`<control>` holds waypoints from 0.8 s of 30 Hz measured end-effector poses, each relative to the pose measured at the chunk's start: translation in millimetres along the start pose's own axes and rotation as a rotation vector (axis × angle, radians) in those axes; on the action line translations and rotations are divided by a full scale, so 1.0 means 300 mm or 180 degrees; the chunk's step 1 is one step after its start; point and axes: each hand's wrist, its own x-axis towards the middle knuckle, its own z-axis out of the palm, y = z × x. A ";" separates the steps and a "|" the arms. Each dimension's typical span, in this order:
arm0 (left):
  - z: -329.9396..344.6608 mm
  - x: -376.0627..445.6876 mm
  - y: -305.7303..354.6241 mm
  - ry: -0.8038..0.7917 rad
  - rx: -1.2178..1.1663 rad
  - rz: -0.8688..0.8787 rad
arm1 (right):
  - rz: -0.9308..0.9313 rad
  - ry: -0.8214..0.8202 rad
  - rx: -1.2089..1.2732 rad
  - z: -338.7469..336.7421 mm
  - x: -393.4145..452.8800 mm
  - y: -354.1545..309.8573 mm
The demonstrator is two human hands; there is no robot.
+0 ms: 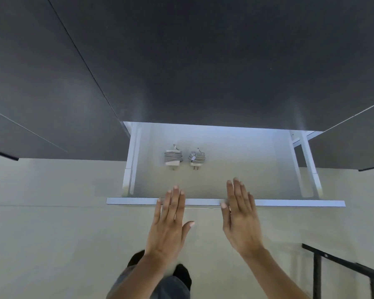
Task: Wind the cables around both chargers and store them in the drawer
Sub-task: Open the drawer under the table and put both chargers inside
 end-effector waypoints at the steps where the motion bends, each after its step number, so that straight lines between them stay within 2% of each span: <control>1: 0.013 -0.016 0.007 -0.0009 0.0073 -0.0024 | 0.0025 -0.0022 -0.0067 0.009 -0.020 0.012; 6: 0.035 -0.053 0.023 0.0092 0.0201 -0.0188 | 0.0155 -0.0045 -0.0294 0.038 -0.094 0.057; 11: 0.076 -0.054 -0.009 0.0206 0.0253 -0.0040 | 0.0047 -0.0213 -0.0358 0.046 -0.097 0.090; 24: 0.049 0.210 -0.072 0.0434 0.0363 -0.0031 | 0.0112 -0.0107 -0.0349 0.069 0.153 0.089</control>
